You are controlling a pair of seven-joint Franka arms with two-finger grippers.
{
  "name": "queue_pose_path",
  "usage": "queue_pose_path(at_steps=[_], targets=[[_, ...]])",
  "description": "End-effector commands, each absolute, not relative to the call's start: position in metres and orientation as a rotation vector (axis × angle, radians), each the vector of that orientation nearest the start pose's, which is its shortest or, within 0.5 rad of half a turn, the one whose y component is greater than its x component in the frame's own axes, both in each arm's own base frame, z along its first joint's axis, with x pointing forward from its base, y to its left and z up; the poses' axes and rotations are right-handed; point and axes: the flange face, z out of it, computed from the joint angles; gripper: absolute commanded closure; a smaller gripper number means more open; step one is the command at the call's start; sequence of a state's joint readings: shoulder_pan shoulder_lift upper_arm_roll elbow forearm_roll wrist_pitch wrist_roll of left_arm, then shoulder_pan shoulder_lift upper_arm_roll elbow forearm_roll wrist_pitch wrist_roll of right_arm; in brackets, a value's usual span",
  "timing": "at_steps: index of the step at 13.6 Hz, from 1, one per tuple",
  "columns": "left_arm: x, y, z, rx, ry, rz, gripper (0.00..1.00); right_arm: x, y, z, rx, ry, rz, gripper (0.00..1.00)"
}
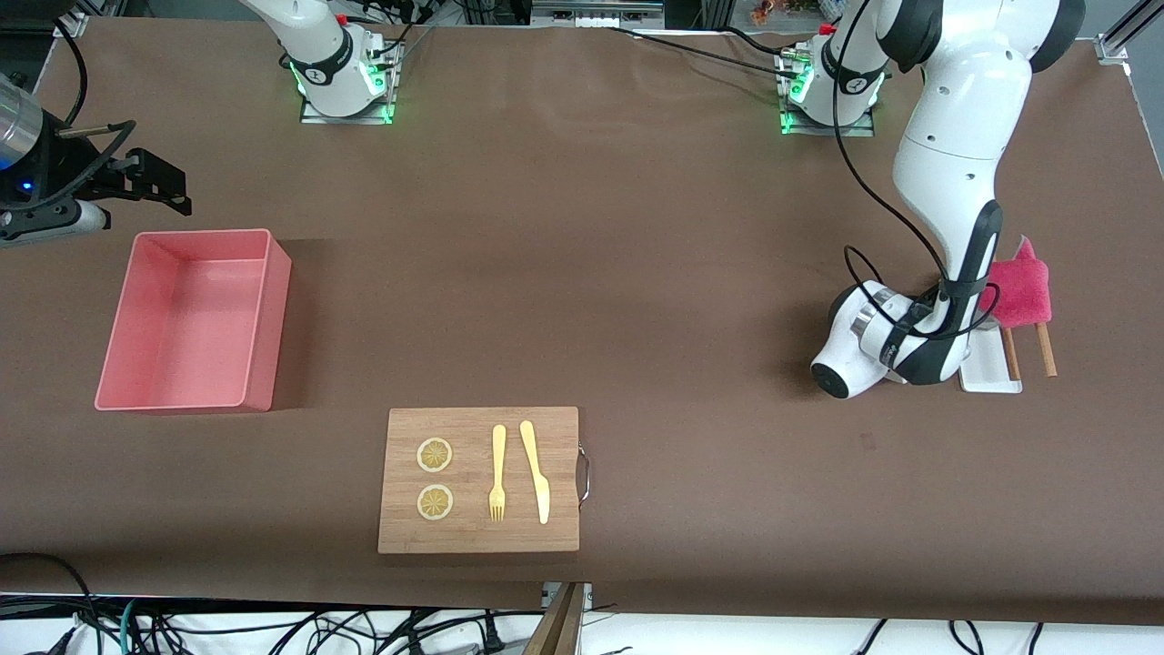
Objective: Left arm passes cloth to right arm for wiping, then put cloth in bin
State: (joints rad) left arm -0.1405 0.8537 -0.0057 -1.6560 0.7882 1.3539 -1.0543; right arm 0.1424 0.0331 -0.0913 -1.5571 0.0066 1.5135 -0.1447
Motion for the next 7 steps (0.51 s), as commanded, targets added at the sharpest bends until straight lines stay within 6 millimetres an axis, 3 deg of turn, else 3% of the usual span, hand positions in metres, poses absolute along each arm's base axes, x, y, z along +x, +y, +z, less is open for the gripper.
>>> queue_pose_path(at_steps=[1,3,5,7], targets=[[0.563,0.018,0.113,-1.750,-0.521,0.487,0.68,0.551,0.035,0.612,-3.131,-0.294,0.102,0.00],[0.552,0.023,0.100,-1.735,-0.500,0.515,0.65,0.551,0.034,0.608,-3.116,-0.307,0.127,0.00],[0.554,0.023,0.104,-1.735,-0.502,0.516,0.65,0.553,0.038,0.612,-3.118,-0.310,0.101,0.00],[0.550,0.022,0.098,-1.727,-0.496,0.523,0.61,0.558,0.038,0.604,-3.118,-0.319,0.120,0.00]])
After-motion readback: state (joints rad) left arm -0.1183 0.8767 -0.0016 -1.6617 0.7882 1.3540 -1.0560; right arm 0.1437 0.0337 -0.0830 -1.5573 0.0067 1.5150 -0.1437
